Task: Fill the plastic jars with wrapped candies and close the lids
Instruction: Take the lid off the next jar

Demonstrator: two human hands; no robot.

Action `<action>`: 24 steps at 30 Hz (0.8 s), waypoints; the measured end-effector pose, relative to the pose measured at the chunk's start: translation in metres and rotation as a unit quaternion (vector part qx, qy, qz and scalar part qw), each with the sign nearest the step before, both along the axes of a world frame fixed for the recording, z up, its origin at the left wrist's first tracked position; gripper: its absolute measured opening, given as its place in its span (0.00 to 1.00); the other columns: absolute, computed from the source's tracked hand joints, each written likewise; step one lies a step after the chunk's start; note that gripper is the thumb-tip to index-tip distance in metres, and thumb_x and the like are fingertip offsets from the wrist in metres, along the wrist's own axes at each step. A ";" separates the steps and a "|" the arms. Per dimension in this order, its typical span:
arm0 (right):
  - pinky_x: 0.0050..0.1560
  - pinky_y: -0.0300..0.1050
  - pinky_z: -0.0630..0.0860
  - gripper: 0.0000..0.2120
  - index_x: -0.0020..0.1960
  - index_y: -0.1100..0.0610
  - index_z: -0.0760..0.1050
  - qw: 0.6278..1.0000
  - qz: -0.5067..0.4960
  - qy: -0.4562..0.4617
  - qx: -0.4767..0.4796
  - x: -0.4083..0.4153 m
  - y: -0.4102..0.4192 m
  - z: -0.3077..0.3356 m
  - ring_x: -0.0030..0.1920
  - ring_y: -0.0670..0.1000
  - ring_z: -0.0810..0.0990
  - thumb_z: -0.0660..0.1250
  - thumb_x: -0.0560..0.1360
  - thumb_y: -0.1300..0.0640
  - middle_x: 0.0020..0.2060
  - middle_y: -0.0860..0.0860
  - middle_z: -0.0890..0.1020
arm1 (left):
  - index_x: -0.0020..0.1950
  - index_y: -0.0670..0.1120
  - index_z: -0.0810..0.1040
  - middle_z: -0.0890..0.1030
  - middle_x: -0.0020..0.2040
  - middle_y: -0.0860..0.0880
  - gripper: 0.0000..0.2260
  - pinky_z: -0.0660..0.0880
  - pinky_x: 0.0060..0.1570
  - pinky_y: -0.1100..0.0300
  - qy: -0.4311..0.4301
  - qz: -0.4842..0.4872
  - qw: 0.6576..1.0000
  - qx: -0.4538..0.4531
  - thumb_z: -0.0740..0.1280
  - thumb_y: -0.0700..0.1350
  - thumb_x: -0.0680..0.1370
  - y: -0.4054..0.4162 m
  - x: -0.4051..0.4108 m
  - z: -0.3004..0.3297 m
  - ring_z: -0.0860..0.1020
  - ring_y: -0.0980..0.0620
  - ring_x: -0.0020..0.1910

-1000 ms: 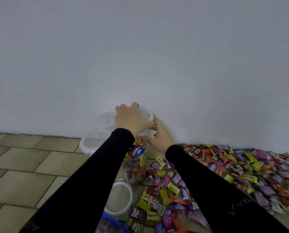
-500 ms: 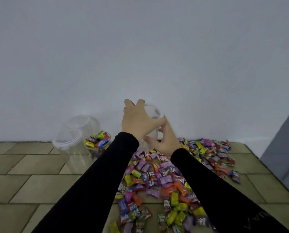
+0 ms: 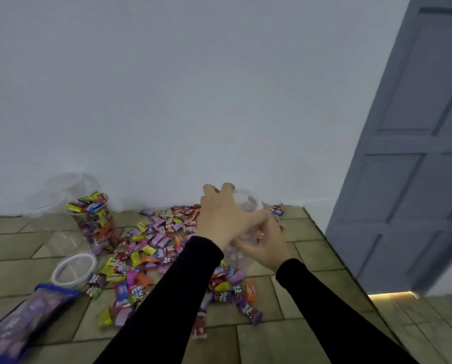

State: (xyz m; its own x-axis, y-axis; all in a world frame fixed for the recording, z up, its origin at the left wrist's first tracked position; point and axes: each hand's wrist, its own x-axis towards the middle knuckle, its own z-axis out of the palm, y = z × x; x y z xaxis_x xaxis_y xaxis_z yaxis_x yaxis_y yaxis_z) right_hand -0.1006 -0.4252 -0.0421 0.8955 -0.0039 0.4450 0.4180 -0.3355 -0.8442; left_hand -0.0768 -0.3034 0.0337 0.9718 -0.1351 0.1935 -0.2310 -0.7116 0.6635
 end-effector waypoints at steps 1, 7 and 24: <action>0.45 0.30 0.74 0.26 0.59 0.62 0.69 1.000 -0.013 -0.006 0.005 -0.008 -0.009 -0.003 0.50 0.32 0.76 0.78 0.66 0.63 0.52 0.50 0.76 | 0.68 0.52 0.66 0.61 0.56 0.49 0.38 0.73 0.56 0.53 0.006 -0.006 1.000 0.002 0.71 0.67 0.64 -0.010 -0.009 -0.002 0.69 0.46 0.59; 0.42 0.30 0.70 0.26 0.51 0.45 0.69 0.998 -0.057 -0.007 -0.006 -0.052 -0.052 -0.025 0.45 0.34 0.76 0.76 0.59 0.41 0.47 0.42 0.75 | 0.64 0.50 0.68 0.66 0.54 0.48 0.36 0.71 0.57 0.52 0.023 -0.029 0.999 0.031 0.71 0.67 0.64 -0.056 -0.049 -0.019 0.69 0.46 0.59; 0.57 0.47 0.77 0.35 0.63 0.38 0.69 0.997 -0.008 0.076 0.028 -0.084 -0.099 -0.053 0.59 0.44 0.77 0.79 0.59 0.46 0.60 0.46 0.78 | 0.67 0.50 0.65 0.65 0.59 0.47 0.37 0.68 0.58 0.51 0.033 -0.008 0.997 0.064 0.69 0.68 0.65 -0.104 -0.082 -0.056 0.65 0.45 0.61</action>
State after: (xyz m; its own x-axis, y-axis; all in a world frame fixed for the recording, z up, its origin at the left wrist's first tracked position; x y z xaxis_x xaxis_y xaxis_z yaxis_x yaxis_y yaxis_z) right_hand -0.1849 -0.5238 -0.0951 0.9523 -0.0397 0.3026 0.2786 -0.2914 -0.9151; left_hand -0.1590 -0.4075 -0.0221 0.9792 -0.1706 0.1097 -0.2024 -0.7879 0.5816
